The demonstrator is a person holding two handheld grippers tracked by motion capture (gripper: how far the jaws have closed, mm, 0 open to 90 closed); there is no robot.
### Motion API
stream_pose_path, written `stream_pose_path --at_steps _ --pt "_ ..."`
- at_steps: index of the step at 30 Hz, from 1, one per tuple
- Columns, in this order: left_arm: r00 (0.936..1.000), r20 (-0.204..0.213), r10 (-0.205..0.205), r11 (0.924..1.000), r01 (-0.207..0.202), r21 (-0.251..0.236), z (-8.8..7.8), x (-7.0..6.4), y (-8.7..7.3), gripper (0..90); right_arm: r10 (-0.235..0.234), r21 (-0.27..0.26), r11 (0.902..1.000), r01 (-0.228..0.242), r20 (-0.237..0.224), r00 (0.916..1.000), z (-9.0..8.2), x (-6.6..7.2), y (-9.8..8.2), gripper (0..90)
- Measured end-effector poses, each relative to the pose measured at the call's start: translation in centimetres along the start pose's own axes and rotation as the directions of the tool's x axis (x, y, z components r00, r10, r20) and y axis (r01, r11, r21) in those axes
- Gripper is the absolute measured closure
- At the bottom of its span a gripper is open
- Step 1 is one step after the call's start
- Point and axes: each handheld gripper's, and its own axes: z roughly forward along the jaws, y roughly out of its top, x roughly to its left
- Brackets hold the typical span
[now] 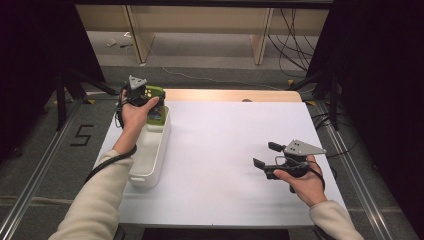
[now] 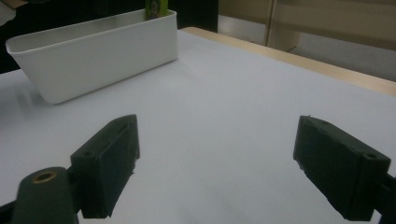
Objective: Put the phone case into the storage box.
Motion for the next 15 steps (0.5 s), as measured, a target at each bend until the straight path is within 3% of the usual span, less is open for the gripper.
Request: stream_pose_path --at_steps 15 --pt "1.0 0.002 -0.001 0.9999 0.001 0.011 0.42 0.0 -0.32 15.7 0.001 0.004 1.0 -0.001 -0.005 1.0 0.03 -0.01 -0.04 15.6"
